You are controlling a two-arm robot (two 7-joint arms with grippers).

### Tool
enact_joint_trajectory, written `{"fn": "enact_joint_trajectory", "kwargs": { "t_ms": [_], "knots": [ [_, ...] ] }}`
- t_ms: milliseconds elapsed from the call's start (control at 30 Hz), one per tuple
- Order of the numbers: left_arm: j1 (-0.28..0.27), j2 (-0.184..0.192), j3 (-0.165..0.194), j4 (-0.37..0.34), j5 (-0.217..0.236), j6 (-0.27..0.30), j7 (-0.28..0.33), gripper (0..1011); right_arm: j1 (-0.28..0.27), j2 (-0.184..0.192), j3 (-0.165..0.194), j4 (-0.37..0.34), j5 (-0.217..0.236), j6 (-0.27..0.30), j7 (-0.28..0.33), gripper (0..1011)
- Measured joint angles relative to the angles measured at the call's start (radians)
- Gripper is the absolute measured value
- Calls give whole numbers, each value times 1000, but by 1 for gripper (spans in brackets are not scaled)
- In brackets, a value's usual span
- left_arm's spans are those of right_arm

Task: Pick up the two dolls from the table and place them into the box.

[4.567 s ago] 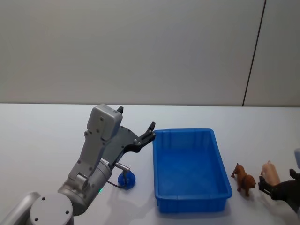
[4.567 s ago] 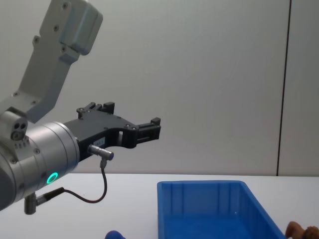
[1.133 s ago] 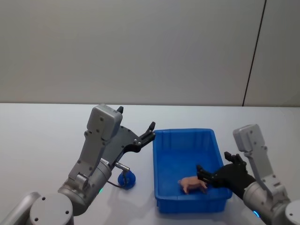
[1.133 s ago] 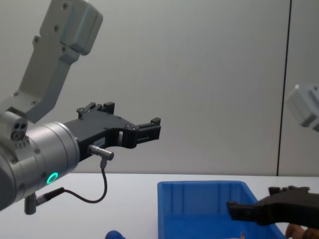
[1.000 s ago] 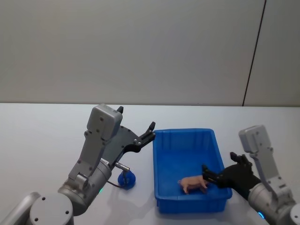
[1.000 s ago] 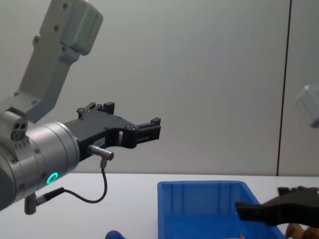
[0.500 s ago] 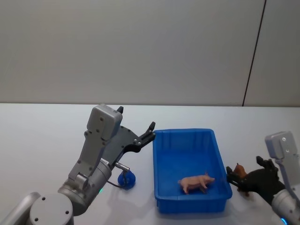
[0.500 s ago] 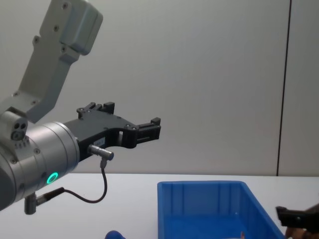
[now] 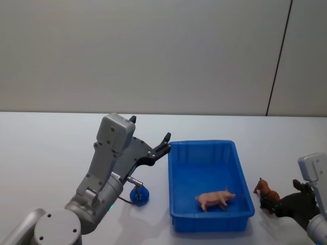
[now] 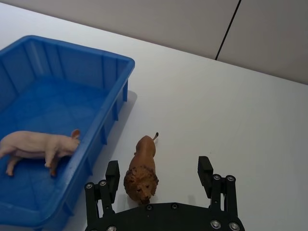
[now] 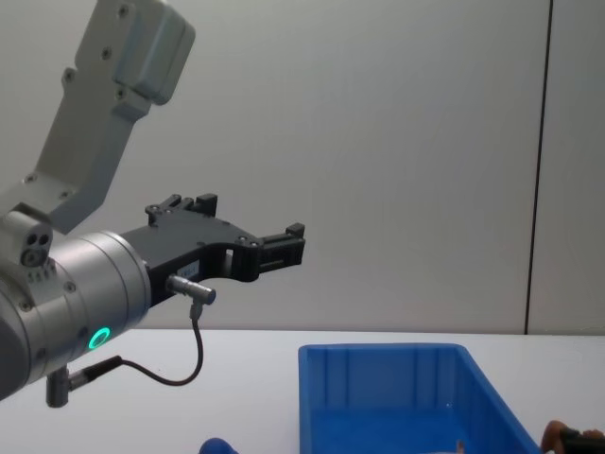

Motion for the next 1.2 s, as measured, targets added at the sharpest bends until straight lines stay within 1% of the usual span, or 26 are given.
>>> {"fn": "enact_joint_trajectory", "kwargs": {
  "t_ms": [200, 267, 300, 333, 367, 467, 500, 567, 633, 700, 767, 900, 1200],
  "knots": [
    [0, 0, 0, 0, 0, 0, 0, 1004, 12, -6, -1, 36, -8, -3, 6, 1000],
    [0, 0, 0, 0, 0, 0, 0, 1004, 18, -9, -2, 49, -10, -5, 10, 976],
    [0, 0, 0, 0, 0, 0, 0, 1004, 19, -10, -2, 53, -10, -5, 12, 940],
    [0, 0, 0, 0, 0, 0, 0, 1004, 21, -11, -3, 57, -10, -6, 13, 926],
    [0, 0, 0, 0, 0, 0, 0, 1004, 24, -13, -3, 65, -10, -8, 16, 880],
    [0, 0, 0, 0, 0, 0, 0, 1004, 28, -16, -4, 75, -10, -11, 21, 831],
    [0, 0, 0, 0, 0, 0, 0, 1004, 30, -18, -4, 80, -9, -14, 25, 781],
    [0, 0, 0, 0, 0, 0, 0, 1004, 32, -20, -4, 85, -7, -18, 29, 740],
    [0, 0, 0, 0, 0, 0, 0, 1004, 34, -21, -4, 88, -5, -21, 31, 661],
    [0, 0, 0, 0, 0, 0, 0, 1004, 35, -22, -4, 90, -1, -25, 35, 620],
    [0, 0, 0, 0, 0, 0, 0, 1004, 36, -23, -4, 90, 1, -29, 39, 530],
    [0, 0, 0, 0, 0, 0, 0, 1004, 36, -24, -3, 89, 5, -37, 44, 422],
    [0, 0, 0, 0, 0, 0, 0, 1004, 32, -20, 1, 66, 6, -69, 47, 415]
  ]
}}
